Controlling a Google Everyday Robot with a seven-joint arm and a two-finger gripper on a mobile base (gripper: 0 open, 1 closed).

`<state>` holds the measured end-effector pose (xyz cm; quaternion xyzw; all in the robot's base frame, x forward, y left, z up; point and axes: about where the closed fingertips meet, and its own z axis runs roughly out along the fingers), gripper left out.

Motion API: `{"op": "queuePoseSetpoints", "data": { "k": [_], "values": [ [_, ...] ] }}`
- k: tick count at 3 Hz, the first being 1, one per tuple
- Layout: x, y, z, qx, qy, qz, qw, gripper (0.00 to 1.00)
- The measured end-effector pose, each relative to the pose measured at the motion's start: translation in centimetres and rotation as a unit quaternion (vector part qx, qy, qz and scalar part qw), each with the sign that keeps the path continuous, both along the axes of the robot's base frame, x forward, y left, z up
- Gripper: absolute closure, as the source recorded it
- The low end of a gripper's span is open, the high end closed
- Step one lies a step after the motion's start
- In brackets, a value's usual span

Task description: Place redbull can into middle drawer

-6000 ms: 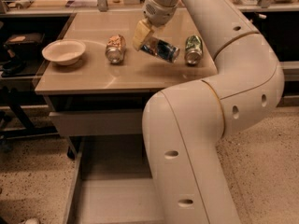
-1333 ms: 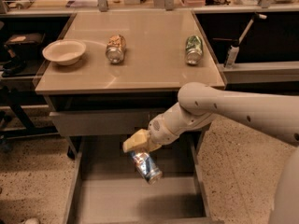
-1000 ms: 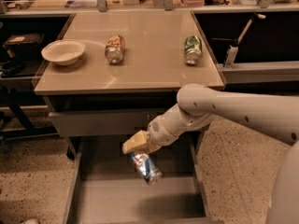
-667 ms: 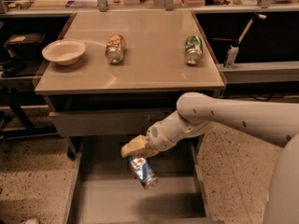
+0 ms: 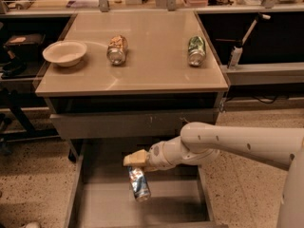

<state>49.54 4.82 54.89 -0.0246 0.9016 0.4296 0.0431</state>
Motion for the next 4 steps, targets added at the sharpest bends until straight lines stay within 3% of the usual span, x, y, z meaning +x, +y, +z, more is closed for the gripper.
{"op": "queuePoseSetpoints", "data": {
  "k": [1, 3, 4],
  "values": [
    [0.0, 0.0, 0.0, 0.000, 0.000, 0.000, 1.0000, 1.00],
    [1.5, 1.2, -4.5, 0.014, -0.003, -0.080, 0.9967, 1.00],
    [2.0, 1.8, -7.1, 0.001, 0.012, -0.098, 0.9951, 1.00]
  ]
}}
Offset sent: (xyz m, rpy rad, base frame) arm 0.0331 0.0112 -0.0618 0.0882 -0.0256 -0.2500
